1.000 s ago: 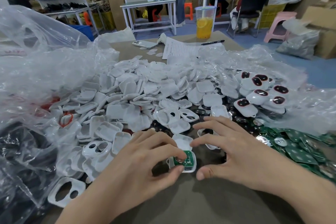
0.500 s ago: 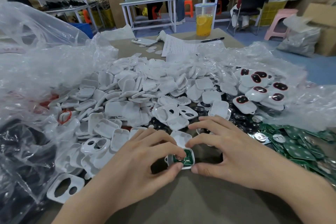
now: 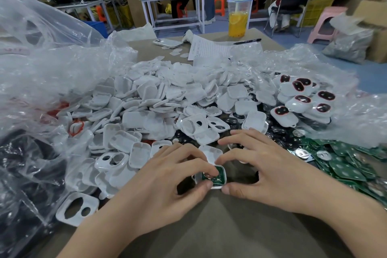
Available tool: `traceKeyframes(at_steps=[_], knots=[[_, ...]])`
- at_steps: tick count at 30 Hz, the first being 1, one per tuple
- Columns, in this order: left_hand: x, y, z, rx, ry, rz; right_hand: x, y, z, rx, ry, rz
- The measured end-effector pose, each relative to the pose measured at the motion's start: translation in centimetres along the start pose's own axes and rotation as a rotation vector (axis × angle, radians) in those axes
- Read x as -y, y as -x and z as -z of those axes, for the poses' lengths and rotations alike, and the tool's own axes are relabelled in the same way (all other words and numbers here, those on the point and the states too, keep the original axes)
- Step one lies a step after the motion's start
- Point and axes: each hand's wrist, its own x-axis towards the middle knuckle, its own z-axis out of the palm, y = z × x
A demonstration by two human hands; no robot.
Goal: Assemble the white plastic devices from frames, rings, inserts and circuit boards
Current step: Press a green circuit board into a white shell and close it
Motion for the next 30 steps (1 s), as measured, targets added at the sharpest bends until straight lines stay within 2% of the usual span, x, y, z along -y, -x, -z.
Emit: traceKeyframes(at_steps=[30], knots=[[0.2,0.12,-0.33,0.006,-0.043,-0.033,0.11,0.04,0.02,-0.007,-0.011,-0.006]])
